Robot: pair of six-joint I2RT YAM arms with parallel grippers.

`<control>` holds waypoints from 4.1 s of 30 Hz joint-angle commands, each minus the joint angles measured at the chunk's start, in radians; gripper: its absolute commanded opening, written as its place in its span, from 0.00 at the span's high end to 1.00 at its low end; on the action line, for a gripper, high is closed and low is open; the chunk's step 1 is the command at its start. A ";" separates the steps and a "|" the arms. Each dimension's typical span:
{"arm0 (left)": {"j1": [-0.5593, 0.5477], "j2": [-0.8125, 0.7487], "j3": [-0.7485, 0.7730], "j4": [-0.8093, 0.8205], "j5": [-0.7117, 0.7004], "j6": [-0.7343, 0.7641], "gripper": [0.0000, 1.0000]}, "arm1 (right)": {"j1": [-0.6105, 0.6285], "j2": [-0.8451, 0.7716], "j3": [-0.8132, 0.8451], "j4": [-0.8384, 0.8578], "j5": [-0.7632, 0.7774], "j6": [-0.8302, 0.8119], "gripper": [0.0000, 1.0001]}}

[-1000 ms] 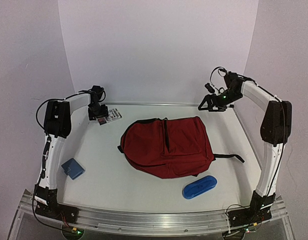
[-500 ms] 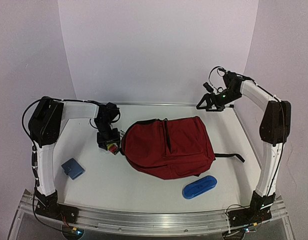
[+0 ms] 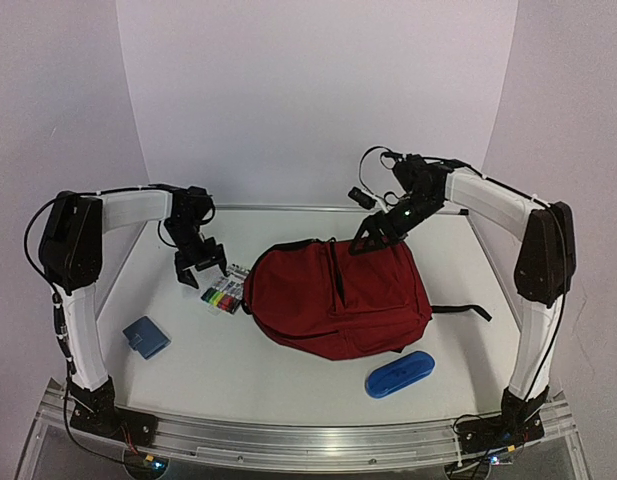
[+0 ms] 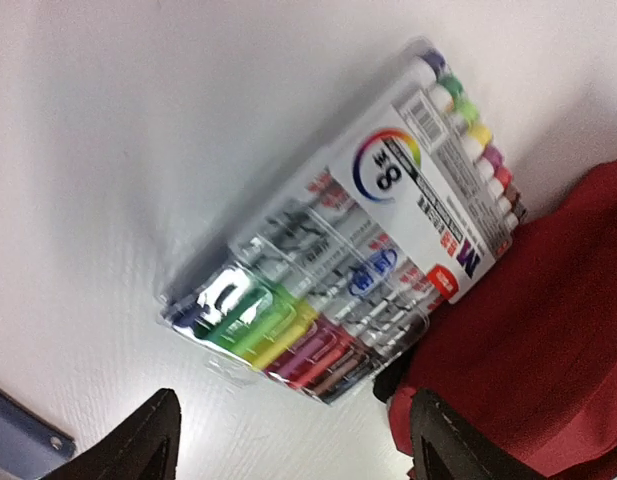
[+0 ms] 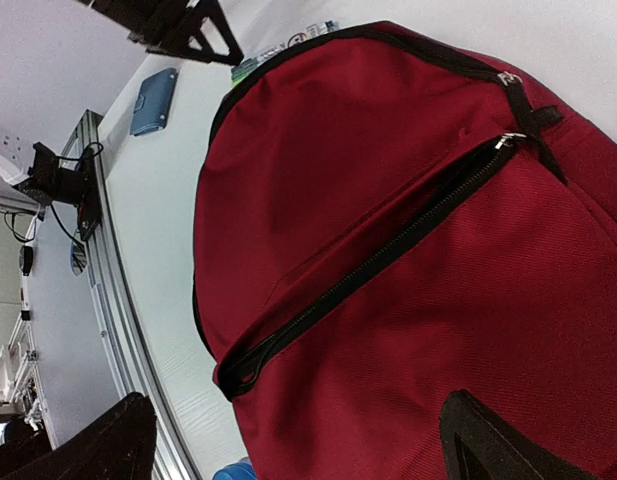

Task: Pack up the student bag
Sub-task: Move the book to the center of the board, then pick up the book from the center of the board.

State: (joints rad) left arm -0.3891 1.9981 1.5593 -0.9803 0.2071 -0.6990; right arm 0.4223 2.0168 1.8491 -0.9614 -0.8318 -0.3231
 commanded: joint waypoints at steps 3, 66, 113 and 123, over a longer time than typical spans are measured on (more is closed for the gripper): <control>0.113 -0.036 -0.042 0.188 0.052 0.210 0.14 | 0.012 -0.046 -0.025 -0.004 0.011 -0.033 0.02; -0.062 0.221 -0.330 1.280 0.854 -0.243 0.20 | 0.010 0.190 -0.068 0.016 0.287 -0.012 0.16; -0.109 0.172 -0.359 1.095 0.785 -0.166 0.05 | 0.010 0.179 -0.087 0.010 0.268 -0.004 0.15; -0.203 0.389 -0.136 1.286 0.909 -0.279 0.00 | 0.015 0.206 -0.073 0.004 0.204 0.019 0.16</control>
State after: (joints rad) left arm -0.5277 2.2810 1.3652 0.1768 1.1320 -0.8818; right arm 0.4169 2.1566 1.8168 -0.8242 -0.5756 -0.3375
